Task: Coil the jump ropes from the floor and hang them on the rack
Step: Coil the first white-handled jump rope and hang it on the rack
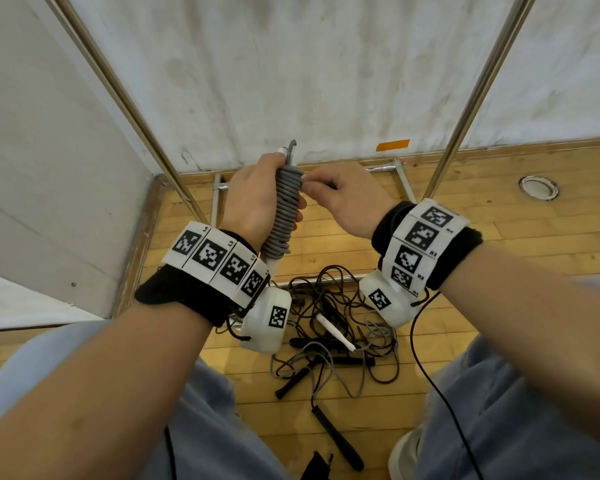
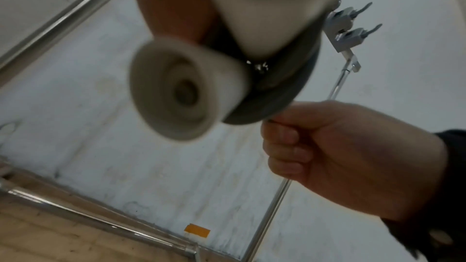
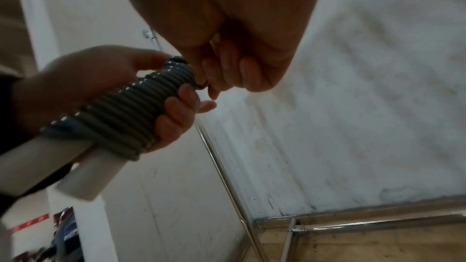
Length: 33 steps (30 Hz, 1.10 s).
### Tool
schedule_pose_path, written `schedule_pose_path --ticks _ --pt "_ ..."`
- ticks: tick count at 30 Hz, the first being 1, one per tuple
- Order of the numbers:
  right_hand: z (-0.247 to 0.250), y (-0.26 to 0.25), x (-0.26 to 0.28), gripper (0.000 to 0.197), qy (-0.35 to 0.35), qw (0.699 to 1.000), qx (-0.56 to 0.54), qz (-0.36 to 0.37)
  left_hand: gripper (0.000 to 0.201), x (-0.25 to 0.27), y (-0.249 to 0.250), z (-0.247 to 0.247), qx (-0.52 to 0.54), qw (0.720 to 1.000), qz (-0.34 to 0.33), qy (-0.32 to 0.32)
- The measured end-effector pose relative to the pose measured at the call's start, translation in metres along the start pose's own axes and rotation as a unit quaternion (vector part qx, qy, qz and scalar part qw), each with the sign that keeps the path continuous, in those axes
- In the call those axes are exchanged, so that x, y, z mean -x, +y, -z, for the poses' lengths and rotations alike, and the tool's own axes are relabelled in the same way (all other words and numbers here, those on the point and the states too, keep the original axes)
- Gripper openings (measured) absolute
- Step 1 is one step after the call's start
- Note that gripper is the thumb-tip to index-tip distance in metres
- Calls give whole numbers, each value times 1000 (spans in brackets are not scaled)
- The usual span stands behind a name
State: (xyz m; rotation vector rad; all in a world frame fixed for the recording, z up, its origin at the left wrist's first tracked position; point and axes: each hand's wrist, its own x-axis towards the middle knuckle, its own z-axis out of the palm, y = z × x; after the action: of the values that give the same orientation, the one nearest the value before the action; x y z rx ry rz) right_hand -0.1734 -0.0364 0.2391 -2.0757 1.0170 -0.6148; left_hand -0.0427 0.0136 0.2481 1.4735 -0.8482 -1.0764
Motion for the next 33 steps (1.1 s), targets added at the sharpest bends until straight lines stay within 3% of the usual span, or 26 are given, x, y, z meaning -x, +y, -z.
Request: schedule_pose_path --ticks 6,10,14,16,20,24,33 --pt "-3 -10 3 25 6 995 86 40 34 3 2 -2 -41 996 -69 39" --pt "2 -9 5 23 0 994 110 19 24 7 -4 -4 -110 983 -146 21" --pt "13 -4 5 20 62 997 -5 -34 25 10 -5 -10 -162 978 -125 -34" --pt "15 -4 6 20 61 997 -24 -35 22 12 -5 -12 -171 976 -126 -48" --pt "13 -4 10 13 47 995 -90 -25 15 13 -5 -12 -171 977 -122 -41" --pt "8 -8 11 20 57 982 -180 -5 19 17 6 -14 -111 988 -108 -28" --pt "13 -14 9 18 145 987 -71 22 31 23 1 -17 -134 981 -138 -5"
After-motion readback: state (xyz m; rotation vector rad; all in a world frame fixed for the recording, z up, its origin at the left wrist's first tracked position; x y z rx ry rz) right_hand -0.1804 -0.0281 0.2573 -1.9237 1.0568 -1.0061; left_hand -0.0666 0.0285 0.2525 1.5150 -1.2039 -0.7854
